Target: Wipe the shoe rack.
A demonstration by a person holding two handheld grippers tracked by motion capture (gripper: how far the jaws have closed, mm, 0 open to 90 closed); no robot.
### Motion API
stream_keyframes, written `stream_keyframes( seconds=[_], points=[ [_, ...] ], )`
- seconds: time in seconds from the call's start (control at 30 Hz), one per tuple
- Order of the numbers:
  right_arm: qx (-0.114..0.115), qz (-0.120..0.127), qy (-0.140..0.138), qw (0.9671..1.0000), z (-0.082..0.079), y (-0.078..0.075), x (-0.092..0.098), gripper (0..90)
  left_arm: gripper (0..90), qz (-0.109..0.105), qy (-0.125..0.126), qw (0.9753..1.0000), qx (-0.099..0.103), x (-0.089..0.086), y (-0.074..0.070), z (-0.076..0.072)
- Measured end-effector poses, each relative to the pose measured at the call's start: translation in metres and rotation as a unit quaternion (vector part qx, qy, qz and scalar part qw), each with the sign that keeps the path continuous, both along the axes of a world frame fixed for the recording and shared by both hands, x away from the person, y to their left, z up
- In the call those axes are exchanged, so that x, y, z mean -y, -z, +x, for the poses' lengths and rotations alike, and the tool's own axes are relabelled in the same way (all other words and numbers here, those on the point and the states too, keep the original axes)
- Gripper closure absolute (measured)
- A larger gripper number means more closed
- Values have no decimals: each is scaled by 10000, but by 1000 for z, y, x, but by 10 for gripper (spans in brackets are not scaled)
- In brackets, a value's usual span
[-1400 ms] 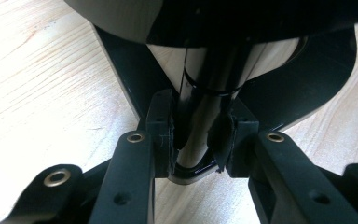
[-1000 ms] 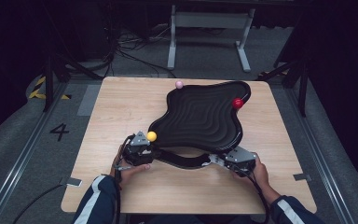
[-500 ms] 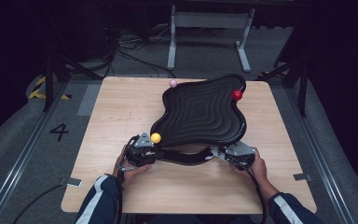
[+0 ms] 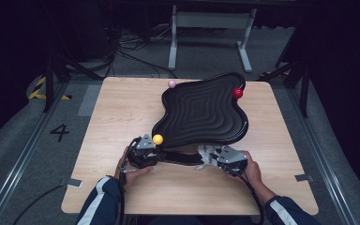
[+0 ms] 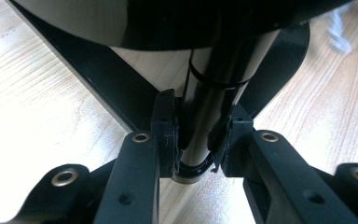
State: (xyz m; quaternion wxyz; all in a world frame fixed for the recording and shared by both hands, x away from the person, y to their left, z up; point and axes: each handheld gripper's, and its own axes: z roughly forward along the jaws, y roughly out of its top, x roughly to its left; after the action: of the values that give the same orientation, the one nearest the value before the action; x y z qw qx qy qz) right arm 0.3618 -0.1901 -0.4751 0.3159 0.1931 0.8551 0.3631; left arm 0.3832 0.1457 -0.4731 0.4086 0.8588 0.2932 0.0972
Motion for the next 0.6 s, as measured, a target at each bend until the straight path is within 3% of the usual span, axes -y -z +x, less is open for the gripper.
stream_keyframes(
  seconds=[0.13, 0.2, 0.6],
  points=[
    [180, 110, 477, 9986, 18, 3, 14, 800, 730, -58, 7, 10000, 12, 0, 1, 0],
    [47, 208, 633, 9978, 26, 2, 18, 800, 730, -32, 55, 10000, 22, 0, 1, 1],
    [120, 68, 797, 9967, 38, 5, 29, 807, 730, -30, 22, 10000, 9, 4, 1, 0]
  ],
)
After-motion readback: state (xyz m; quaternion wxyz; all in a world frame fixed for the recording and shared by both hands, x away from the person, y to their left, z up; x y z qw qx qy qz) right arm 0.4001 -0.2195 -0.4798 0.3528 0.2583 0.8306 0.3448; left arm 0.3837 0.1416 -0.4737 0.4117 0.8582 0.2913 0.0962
